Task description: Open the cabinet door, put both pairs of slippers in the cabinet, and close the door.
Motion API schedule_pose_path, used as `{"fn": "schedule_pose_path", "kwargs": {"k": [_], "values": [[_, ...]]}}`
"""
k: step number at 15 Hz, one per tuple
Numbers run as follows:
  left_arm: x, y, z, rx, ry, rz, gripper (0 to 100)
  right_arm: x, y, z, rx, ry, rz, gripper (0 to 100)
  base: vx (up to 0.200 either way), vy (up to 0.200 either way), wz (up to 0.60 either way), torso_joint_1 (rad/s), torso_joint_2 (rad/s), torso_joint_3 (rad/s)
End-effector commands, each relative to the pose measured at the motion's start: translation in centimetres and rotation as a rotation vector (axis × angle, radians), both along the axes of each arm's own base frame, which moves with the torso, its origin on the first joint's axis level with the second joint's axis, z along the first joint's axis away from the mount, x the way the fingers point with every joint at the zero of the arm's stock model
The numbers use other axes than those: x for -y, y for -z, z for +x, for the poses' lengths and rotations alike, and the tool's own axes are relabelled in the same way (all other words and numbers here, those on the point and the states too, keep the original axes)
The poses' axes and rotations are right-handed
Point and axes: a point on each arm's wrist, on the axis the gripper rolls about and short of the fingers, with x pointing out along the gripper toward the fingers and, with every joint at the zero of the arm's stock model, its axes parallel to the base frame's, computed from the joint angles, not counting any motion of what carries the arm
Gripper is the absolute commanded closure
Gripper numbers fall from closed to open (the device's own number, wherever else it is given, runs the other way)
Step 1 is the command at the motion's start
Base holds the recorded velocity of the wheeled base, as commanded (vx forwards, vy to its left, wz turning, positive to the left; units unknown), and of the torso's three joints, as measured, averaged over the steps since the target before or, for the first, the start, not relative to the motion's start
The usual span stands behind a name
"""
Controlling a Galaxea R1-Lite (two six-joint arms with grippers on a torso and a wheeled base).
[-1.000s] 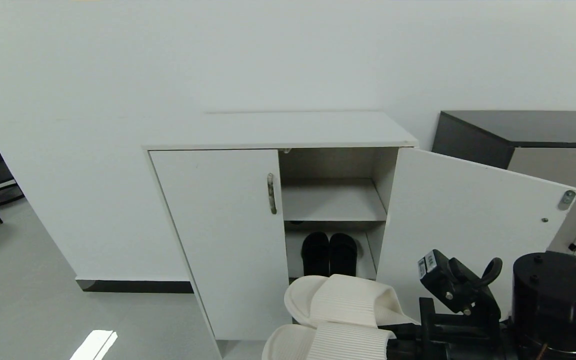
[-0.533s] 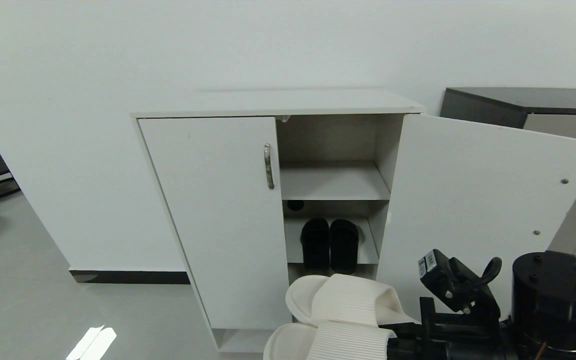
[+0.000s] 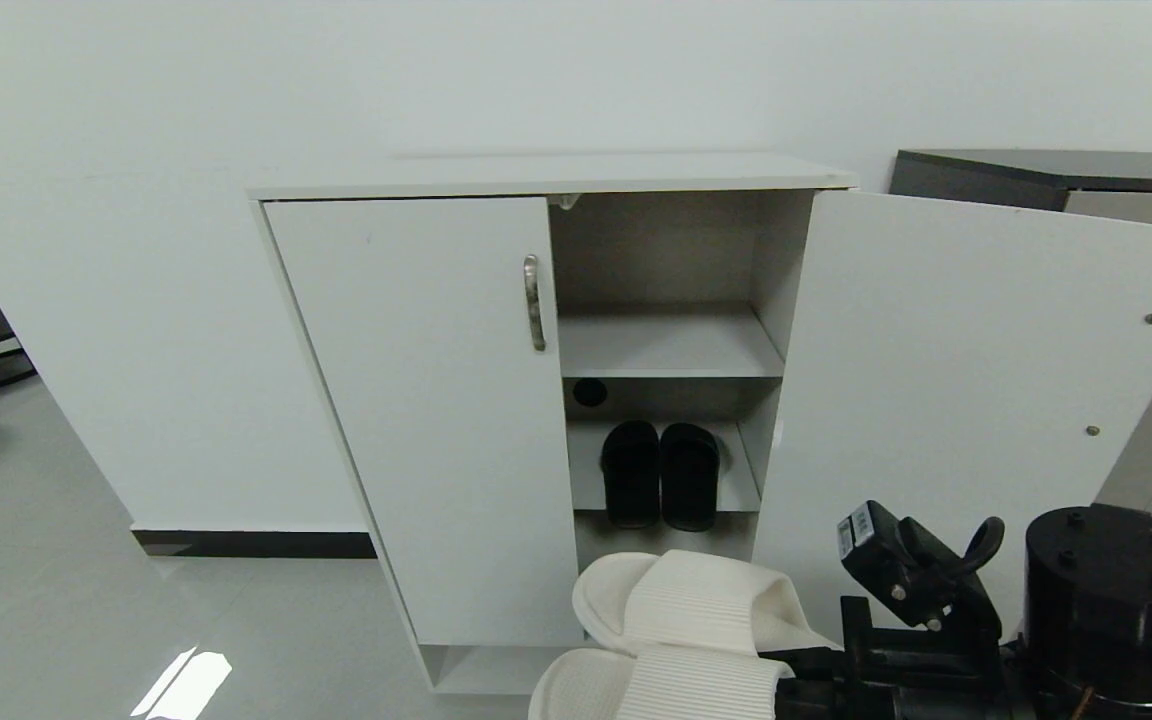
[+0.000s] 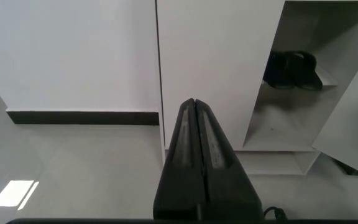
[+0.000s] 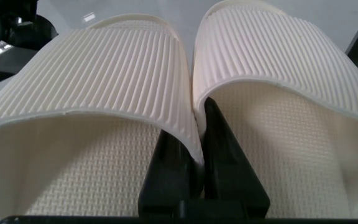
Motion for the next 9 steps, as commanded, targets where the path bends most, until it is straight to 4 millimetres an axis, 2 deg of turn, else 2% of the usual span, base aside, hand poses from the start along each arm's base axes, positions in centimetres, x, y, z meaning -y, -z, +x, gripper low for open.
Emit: {"fn": "schedule_pose_path", "kwargs": {"k": [1, 2, 3, 5, 6, 9], "values": [[0.0, 0.0, 0.0, -0.001, 0.000, -0.001, 100, 0.0, 0.0, 0.1, 0.028, 0.008, 0.008, 100, 0.000, 0.000, 0.00, 0.000, 0.00, 0.000], [0.0, 0.0, 0.0, -0.003, 0.000, -0.001, 100, -0.1, 0.2, 0.8, 0.067, 0.083, -0.009, 100, 0.000, 0.000, 0.00, 0.000, 0.00, 0.000], [0.0, 0.0, 0.0, -0.001, 0.001, 0.001, 100, -0.8, -0.5, 1.7, 0.115, 0.207, -0.013, 100, 0.000, 0.000, 0.00, 0.000, 0.00, 0.000], [0.0, 0.0, 0.0, -0.001, 0.000, 0.002, 100, -3.7, -2.7, 4.1, 0.121, 0.518, -0.087, 100, 0.000, 0.000, 0.00, 0.000, 0.00, 0.000], [0.0, 0.0, 0.0, -0.001, 0.000, 0.001, 100, -4.7, -3.7, 4.4, 0.072, 0.562, -0.119, 100, 0.000, 0.000, 0.00, 0.000, 0.00, 0.000], [0.0, 0.0, 0.0, -0.001, 0.000, 0.001, 100, -8.4, -8.6, 5.0, -0.129, 0.723, -0.142, 100, 0.000, 0.000, 0.00, 0.000, 0.00, 0.000]]}}
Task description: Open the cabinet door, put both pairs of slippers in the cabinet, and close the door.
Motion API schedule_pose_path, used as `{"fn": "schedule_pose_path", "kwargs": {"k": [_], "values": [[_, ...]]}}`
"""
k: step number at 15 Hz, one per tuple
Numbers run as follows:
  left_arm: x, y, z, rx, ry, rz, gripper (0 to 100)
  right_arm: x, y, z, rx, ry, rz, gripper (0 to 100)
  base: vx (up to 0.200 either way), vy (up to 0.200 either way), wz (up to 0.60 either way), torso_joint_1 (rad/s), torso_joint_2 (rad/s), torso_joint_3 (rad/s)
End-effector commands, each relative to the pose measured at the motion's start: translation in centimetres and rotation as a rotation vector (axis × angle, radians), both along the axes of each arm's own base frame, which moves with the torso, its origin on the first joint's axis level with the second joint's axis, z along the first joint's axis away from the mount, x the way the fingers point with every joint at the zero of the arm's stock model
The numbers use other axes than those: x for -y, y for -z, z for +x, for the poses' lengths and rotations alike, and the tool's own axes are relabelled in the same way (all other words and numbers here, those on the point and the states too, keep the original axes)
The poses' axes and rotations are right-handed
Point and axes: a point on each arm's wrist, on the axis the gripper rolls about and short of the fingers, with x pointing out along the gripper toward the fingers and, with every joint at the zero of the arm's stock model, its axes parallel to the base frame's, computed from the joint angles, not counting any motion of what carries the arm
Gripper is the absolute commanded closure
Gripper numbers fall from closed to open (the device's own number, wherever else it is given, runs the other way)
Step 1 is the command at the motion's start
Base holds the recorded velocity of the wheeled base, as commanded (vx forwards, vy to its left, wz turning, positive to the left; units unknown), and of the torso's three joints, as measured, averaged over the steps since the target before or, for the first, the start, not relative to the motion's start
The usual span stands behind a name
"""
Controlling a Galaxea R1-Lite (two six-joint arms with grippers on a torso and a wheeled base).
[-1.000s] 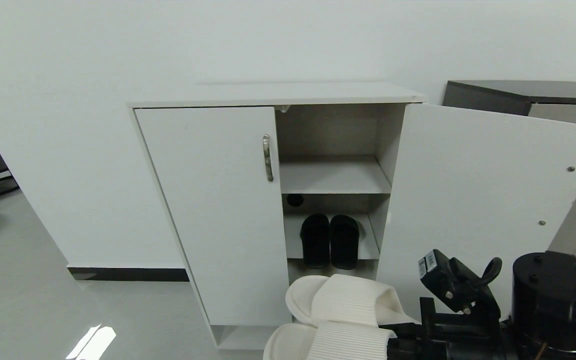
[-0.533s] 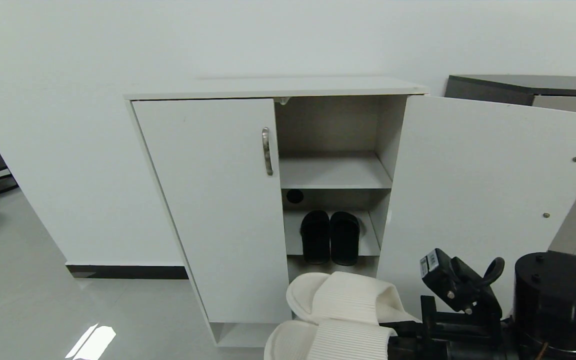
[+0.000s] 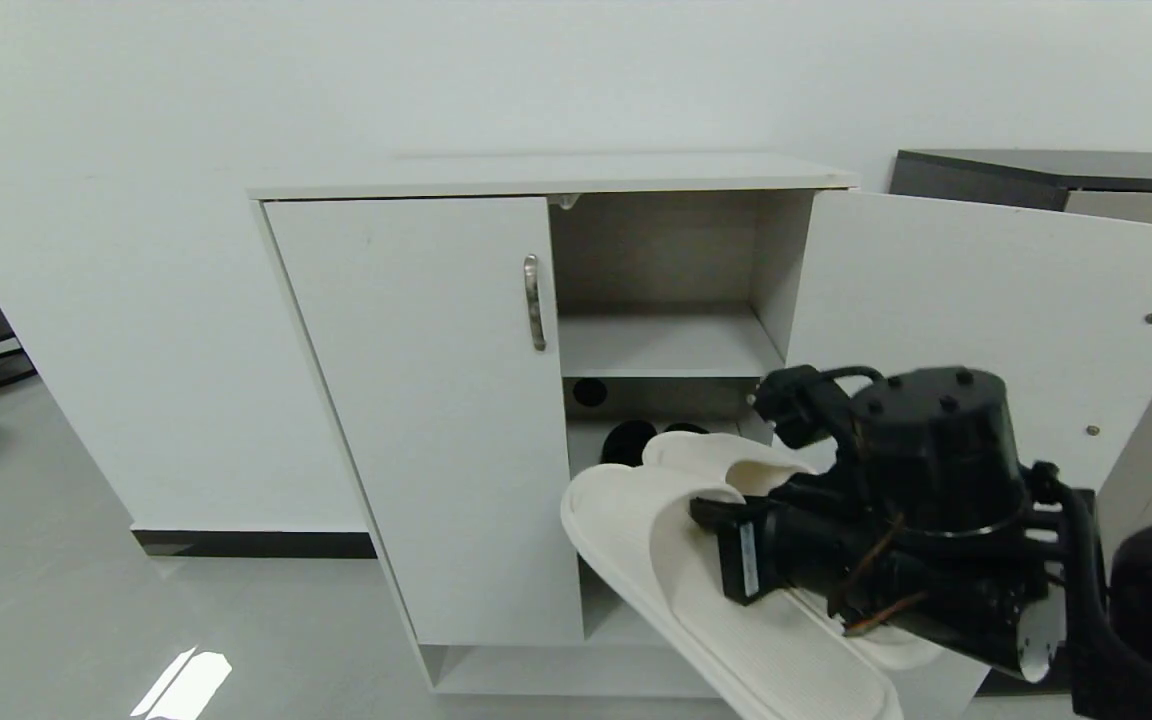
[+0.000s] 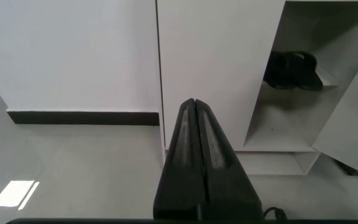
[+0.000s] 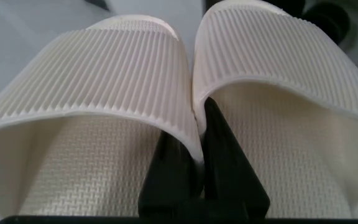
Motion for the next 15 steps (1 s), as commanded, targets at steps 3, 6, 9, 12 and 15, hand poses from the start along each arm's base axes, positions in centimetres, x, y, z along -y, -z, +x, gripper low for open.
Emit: {"fn": "schedule_pose_path", "kwargs": {"k": [3, 6, 9, 12, 15], "values": [[0.0, 0.0, 0.0, -0.001, 0.001, 0.001, 100, -6.5, -3.1, 2.6, -0.013, 0.375, -0.050, 100, 0.000, 0.000, 0.00, 0.000, 0.00, 0.000], [0.0, 0.0, 0.0, -0.001, 0.000, 0.001, 100, -7.3, -2.5, 3.5, 0.034, 0.450, -0.089, 100, 0.000, 0.000, 0.00, 0.000, 0.00, 0.000], [0.0, 0.0, 0.0, -0.001, 0.001, 0.001, 100, -7.3, -1.8, 4.7, 0.076, 0.512, -0.105, 100, 0.000, 0.000, 0.00, 0.000, 0.00, 0.000], [0.0, 0.0, 0.0, -0.001, 0.001, 0.001, 100, -7.2, -1.7, 5.2, 0.115, 0.518, -0.110, 100, 0.000, 0.000, 0.00, 0.000, 0.00, 0.000], [0.0, 0.0, 0.0, -0.001, 0.000, 0.001, 100, -6.9, -1.6, 6.0, 0.186, 0.510, -0.099, 100, 0.000, 0.000, 0.00, 0.000, 0.00, 0.000]]}}
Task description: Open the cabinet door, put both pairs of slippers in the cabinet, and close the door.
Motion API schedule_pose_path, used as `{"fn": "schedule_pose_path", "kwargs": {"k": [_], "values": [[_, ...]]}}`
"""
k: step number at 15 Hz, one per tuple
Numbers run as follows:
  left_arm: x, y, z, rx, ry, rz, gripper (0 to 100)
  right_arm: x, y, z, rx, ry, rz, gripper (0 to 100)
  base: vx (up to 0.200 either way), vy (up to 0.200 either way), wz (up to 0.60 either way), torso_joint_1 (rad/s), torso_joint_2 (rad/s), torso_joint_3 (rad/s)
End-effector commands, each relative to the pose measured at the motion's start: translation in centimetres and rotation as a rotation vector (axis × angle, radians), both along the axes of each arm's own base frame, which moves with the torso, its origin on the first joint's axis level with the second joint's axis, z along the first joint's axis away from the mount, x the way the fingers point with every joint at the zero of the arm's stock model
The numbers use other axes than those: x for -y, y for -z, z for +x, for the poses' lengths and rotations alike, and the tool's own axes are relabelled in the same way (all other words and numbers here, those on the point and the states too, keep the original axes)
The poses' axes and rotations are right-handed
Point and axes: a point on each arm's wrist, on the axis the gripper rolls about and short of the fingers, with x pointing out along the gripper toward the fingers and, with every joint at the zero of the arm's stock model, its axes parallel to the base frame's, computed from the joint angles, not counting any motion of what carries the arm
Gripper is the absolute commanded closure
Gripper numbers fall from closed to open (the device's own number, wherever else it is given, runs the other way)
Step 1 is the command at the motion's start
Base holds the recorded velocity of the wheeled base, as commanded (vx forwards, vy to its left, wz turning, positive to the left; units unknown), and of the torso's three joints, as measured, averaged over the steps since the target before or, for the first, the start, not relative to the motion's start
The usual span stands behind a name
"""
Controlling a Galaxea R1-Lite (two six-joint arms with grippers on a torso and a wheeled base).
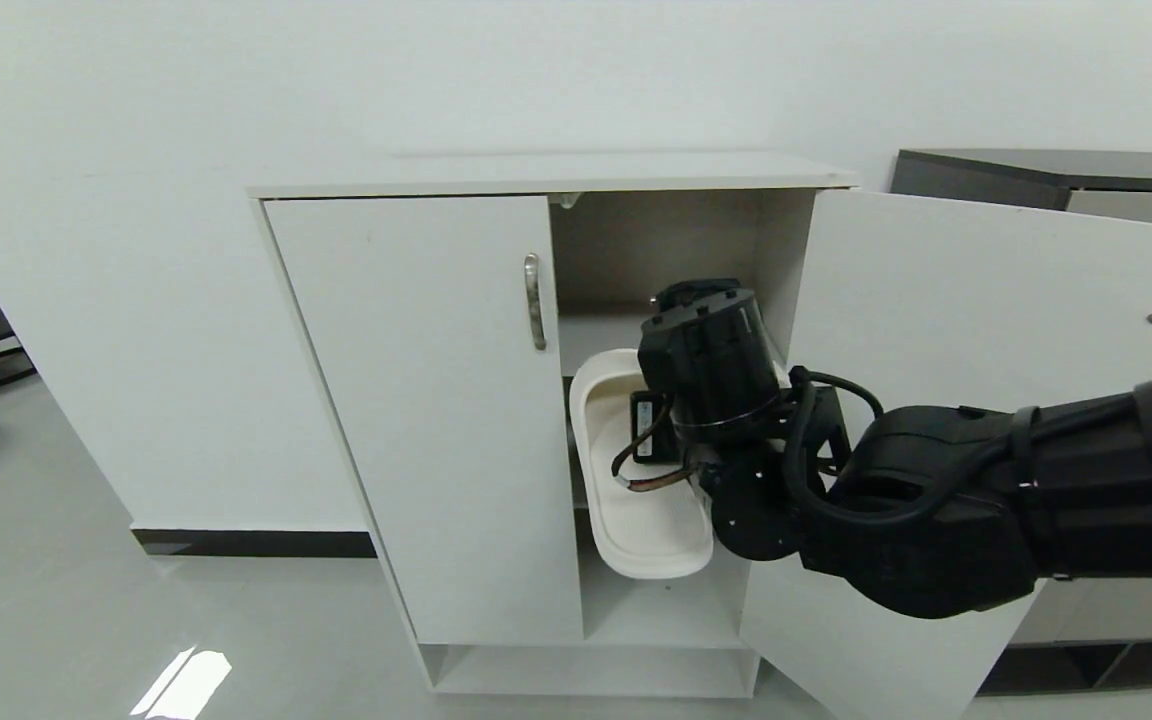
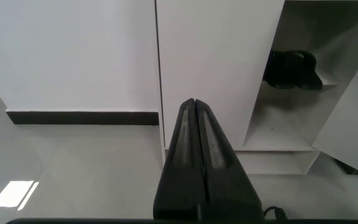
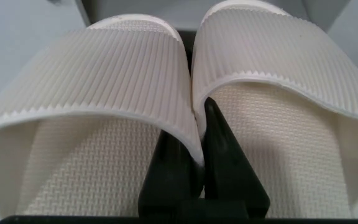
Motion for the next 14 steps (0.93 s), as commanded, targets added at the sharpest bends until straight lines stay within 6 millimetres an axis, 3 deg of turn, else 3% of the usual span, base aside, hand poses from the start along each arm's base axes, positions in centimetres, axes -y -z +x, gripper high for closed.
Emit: {"fn": "schedule_pose_path", "kwargs": {"k": [1, 6, 14], "values": [[0.0, 0.0, 0.0, -0.001, 0.000, 0.000, 100, 0.3, 0.6, 0.4, 0.005, 0.000, -0.015, 100, 0.000, 0.000, 0.00, 0.000, 0.00, 0.000], [0.0, 0.0, 0.0, -0.001, 0.000, 0.000, 100, 0.5, 0.7, 0.7, -0.006, -0.019, -0.015, 100, 0.000, 0.000, 0.00, 0.000, 0.00, 0.000], [0.0, 0.0, 0.0, -0.001, 0.000, 0.003, 100, 0.0, 1.3, 3.2, 0.004, 0.006, -0.035, 100, 0.200, 0.000, 0.00, 0.001, 0.00, 0.004]]}}
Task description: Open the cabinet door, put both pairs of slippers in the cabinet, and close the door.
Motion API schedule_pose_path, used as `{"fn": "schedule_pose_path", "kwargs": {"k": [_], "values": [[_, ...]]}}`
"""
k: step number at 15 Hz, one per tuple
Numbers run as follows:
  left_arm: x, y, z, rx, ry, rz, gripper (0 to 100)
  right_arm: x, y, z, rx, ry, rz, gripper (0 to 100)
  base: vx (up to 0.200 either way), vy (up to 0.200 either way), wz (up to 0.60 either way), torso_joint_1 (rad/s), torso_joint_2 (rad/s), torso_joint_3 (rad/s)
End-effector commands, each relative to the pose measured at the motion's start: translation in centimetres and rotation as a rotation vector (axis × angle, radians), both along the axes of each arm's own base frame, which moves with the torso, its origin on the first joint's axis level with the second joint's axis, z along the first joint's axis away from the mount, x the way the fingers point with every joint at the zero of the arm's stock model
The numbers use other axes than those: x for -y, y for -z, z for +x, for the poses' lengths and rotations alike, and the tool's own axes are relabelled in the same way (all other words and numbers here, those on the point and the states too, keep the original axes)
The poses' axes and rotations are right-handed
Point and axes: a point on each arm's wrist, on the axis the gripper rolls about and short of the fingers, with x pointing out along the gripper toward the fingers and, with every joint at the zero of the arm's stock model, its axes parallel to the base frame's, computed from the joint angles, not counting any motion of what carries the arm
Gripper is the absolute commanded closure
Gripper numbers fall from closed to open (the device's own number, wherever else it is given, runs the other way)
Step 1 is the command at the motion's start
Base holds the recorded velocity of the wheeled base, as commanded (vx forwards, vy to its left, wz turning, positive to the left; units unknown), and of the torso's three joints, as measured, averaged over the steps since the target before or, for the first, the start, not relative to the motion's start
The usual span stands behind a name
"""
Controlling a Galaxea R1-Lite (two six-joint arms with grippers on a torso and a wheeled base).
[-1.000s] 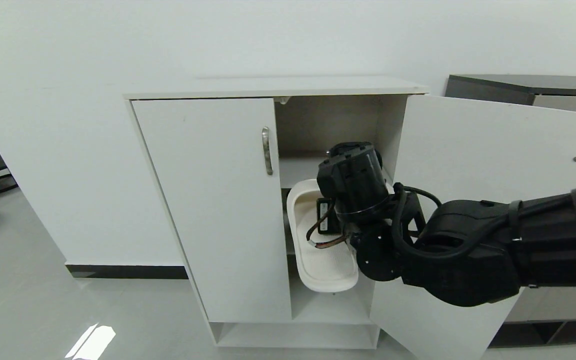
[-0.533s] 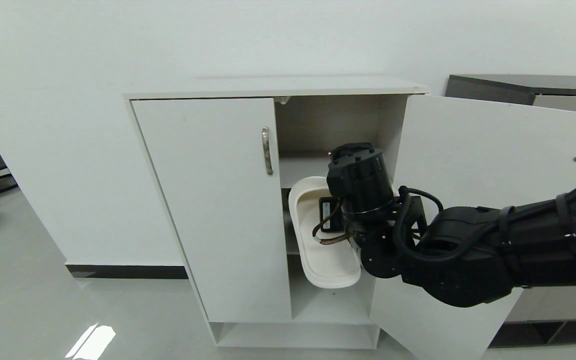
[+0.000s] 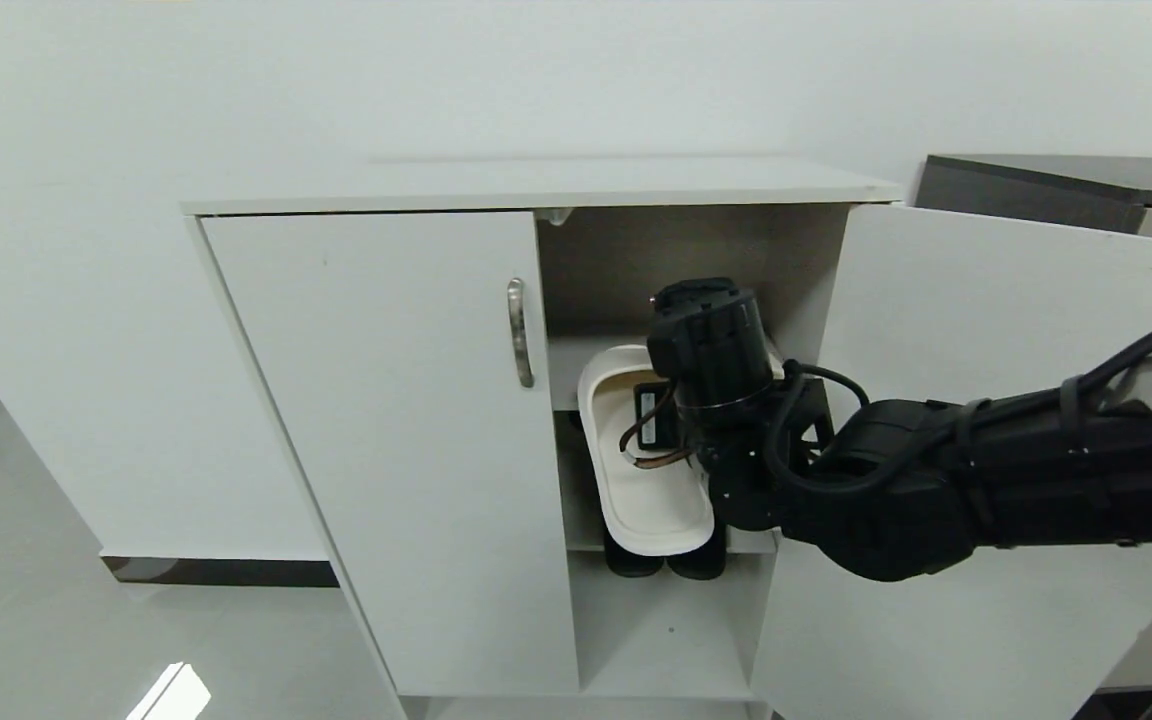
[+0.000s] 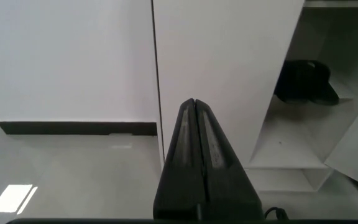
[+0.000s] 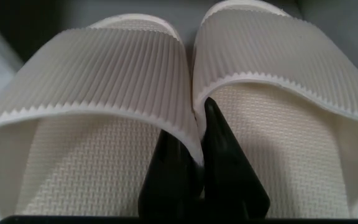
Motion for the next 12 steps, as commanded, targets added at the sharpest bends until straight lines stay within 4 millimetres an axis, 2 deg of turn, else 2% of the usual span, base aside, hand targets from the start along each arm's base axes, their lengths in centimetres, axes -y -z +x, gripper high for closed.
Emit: {"fn": "schedule_pose_path", "kwargs": {"k": [1, 8, 12], "values": [[0.0, 0.0, 0.0, -0.001, -0.001, 0.000, 100, -0.4, 0.7, 1.0, -0.004, 0.012, -0.005, 100, 0.200, 0.000, 0.00, -0.002, 0.00, -0.002], [0.0, 0.0, 0.0, -0.001, -0.002, -0.003, 100, -1.7, 0.8, 2.9, 0.011, 0.022, -0.006, 100, 0.200, 0.000, 0.00, 0.002, 0.01, 0.006], [0.0, 0.0, 0.0, -0.001, -0.002, -0.005, 100, -2.1, 0.9, 4.7, 0.015, 0.043, -0.002, 100, 0.000, 0.000, 0.00, 0.000, 0.00, 0.000]]}}
